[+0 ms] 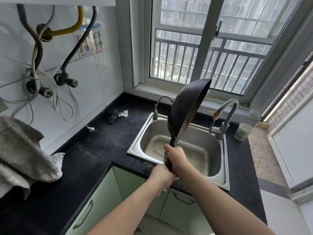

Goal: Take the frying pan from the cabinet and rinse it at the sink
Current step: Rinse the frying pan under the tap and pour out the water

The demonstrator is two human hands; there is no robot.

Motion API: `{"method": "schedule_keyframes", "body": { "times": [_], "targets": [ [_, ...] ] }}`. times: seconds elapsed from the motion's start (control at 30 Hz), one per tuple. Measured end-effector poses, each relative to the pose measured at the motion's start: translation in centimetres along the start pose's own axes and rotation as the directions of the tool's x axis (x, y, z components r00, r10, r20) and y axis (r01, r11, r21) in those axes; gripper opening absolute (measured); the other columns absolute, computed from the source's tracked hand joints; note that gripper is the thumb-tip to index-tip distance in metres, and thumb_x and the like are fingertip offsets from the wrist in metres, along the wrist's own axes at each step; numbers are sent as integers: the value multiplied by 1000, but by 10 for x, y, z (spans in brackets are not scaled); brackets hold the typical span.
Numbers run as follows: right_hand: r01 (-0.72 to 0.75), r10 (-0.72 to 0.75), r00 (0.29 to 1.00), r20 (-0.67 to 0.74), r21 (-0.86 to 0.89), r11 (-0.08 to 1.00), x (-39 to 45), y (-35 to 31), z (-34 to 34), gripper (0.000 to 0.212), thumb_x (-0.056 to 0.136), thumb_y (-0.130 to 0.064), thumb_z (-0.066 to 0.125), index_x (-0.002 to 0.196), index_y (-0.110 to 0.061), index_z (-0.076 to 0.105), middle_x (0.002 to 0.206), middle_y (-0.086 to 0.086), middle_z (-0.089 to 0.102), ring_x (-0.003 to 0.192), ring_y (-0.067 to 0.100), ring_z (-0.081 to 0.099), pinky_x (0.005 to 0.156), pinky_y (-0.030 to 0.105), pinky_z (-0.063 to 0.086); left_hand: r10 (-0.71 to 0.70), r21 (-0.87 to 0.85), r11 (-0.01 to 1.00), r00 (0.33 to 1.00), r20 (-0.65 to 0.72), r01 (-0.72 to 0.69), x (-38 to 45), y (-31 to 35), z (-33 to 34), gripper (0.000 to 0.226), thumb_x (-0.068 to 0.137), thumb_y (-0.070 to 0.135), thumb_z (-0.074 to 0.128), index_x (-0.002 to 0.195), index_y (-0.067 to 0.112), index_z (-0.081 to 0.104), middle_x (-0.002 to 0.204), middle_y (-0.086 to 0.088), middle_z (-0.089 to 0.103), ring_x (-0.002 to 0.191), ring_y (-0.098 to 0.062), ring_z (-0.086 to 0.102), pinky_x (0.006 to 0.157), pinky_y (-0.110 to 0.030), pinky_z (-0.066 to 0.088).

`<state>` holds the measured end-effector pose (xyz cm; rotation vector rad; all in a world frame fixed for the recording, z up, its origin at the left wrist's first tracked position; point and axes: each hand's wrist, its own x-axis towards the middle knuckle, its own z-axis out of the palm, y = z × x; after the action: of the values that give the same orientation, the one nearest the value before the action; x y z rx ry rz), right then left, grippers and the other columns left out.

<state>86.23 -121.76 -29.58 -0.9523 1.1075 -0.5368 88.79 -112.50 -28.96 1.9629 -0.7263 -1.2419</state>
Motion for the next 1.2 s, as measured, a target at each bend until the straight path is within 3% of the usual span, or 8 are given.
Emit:
{"method": "schedule_keyframes", "body": {
  "times": [0.13,0.33,0.57,0.77,0.87,1.0,1.2],
  "targets": [
    [2,-2,1000,10,-26,1000,-4,-5,-1,21,87,-9,53,69,-14,44,44,-4,36,37,12,32,43,27,27,113,13,994,992,-62,-113,1,-6,5,13,78,19,56,83,10,63,60,-1,52,47,-17,41,43,-23,33],
    [-6,7,998,57,-15,1000,-15,-8,1,15,86,-8,52,76,-13,43,49,-3,35,39,11,30,40,25,29,232,113,970,960,-154,-216,-3,-20,6,15,83,28,49,79,17,58,75,-1,66,61,-18,55,52,-28,39],
    [-28,28,994,108,-1,1000,-25,-20,4,17,86,-8,52,77,-16,41,49,-3,32,40,11,28,41,24,28,316,70,949,934,-166,-308,-4,-24,1,9,82,20,50,73,20,52,69,2,61,55,-10,50,49,-21,38],
    [-19,20,999,40,-13,1000,-25,-27,11,6,84,-9,50,81,-14,46,50,-3,34,40,11,28,42,24,29,329,23,944,938,-107,-329,-4,-17,-7,14,82,18,49,68,19,47,58,6,50,50,-11,40,48,-25,32],
    [-57,57,998,27,10,998,-23,-30,12,11,82,-8,50,76,-15,43,49,-3,34,37,11,29,40,23,30,325,26,946,942,-79,-324,-3,-12,-12,17,82,14,49,66,18,45,54,6,45,49,-12,36,47,-25,28],
    [-101,101,995,17,8,995,-22,-33,11,17,83,-10,50,69,-15,42,44,-3,33,33,11,28,40,24,29,221,-65,973,975,-35,-223,-1,-4,-12,13,78,17,48,65,17,44,46,6,37,44,-16,29,44,-25,22],
    [-144,143,989,28,7,990,-19,-28,6,17,83,-9,49,69,-14,41,44,-2,31,31,11,27,38,22,26,101,-125,988,994,36,-96,1,-1,-6,7,68,24,47,68,19,42,50,2,33,43,-16,27,43,-23,23]
  ]
}}
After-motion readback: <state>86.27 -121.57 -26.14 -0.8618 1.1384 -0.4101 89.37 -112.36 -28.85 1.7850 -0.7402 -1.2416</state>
